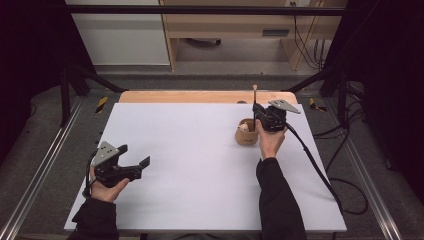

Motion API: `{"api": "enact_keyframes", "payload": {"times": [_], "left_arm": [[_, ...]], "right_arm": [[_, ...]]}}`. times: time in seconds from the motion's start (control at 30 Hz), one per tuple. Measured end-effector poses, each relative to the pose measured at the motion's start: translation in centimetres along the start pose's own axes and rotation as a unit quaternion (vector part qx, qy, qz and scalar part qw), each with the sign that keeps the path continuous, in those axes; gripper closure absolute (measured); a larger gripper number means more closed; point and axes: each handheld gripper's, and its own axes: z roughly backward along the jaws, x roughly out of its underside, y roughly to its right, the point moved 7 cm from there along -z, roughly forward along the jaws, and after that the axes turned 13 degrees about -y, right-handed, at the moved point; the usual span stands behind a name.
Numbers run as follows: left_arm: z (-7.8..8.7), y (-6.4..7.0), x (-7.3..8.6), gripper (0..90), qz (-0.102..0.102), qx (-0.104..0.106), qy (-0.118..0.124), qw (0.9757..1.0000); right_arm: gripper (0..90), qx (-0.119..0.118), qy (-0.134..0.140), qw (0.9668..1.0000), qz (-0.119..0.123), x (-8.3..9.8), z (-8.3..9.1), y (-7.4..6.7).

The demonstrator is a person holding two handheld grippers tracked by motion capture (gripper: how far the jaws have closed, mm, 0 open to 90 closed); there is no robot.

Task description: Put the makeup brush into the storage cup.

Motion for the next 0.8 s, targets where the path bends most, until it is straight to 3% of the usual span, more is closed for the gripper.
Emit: {"api": "enact_keyframes", "payload": {"times": [0.1,0.8], "left_arm": [[0.0,0.0,0.0,6.3,0.0,0.0,0.0,1.0],[0.0,0.0,0.0,6.3,0.0,-0.001,0.0,1.0]], "right_arm": [[83.3,0.001,-0.006,0.9999,0.009,0.5,-0.4,-0.3],[83.2,-0.009,-0.034,0.9994,0.002,2.8,-1.0,0.1]]}}
